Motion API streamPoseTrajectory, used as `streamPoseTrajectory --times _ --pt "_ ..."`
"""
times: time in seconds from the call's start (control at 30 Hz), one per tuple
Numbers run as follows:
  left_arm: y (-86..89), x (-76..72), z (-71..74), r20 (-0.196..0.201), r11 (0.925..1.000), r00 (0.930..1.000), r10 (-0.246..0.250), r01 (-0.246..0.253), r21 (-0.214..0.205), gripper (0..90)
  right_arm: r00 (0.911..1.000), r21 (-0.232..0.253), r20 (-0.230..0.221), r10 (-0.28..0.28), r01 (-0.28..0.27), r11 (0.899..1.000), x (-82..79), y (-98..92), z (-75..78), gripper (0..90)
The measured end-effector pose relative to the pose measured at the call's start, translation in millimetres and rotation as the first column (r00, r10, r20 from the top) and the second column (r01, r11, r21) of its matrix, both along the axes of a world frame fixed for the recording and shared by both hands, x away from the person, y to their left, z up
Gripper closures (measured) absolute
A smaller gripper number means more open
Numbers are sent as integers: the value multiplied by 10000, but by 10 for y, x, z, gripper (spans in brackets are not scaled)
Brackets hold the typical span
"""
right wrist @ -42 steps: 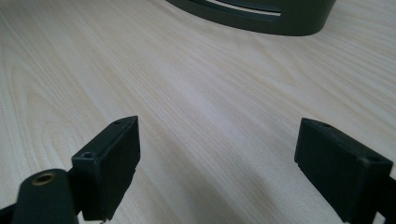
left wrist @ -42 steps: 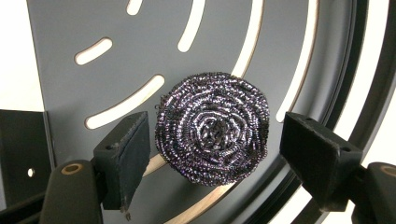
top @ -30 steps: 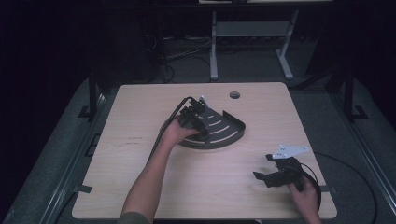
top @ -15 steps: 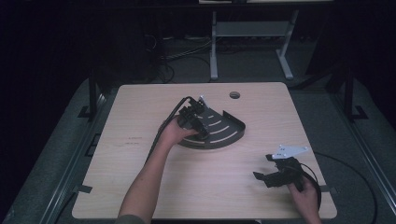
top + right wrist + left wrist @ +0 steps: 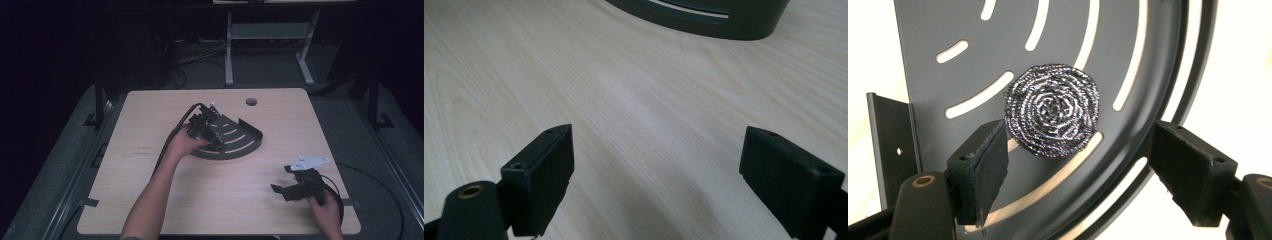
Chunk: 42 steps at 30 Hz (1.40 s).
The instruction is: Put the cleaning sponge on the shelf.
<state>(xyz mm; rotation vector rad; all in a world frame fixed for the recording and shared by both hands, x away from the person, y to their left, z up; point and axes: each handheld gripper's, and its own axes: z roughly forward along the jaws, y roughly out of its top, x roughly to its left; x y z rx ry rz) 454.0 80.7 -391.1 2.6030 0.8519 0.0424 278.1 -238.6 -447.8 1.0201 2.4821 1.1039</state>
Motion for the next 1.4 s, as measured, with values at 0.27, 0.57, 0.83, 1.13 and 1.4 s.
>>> streamPoseTrajectory --times 0.27,0.57,0.83,1.13,1.4 --pt "89 -108 42 131 9998 9999 -16 19 -202 234 10000 -83 -42 50 -50 10000 -9 16 0 139" --pt "168 -257 62 207 9995 9997 -119 125 -283 235 10000 -72 -27 17 -17 10000 -14 36 -4 138" --pt "285 -355 57 177 9988 9998 67 -58 -496 235 10000 -106 -41 8 -9 9999 -18 29 -10 139" --pt "423 -482 59 284 9981 9995 116 -99 -610 235 10000 -119 -80 3 -4 9999 -20 39 -21 138" --pt "545 -605 46 385 9980 9991 165 -141 -618 235 9999 -188 -106 -7 5 9998 -14 44 -33 139"
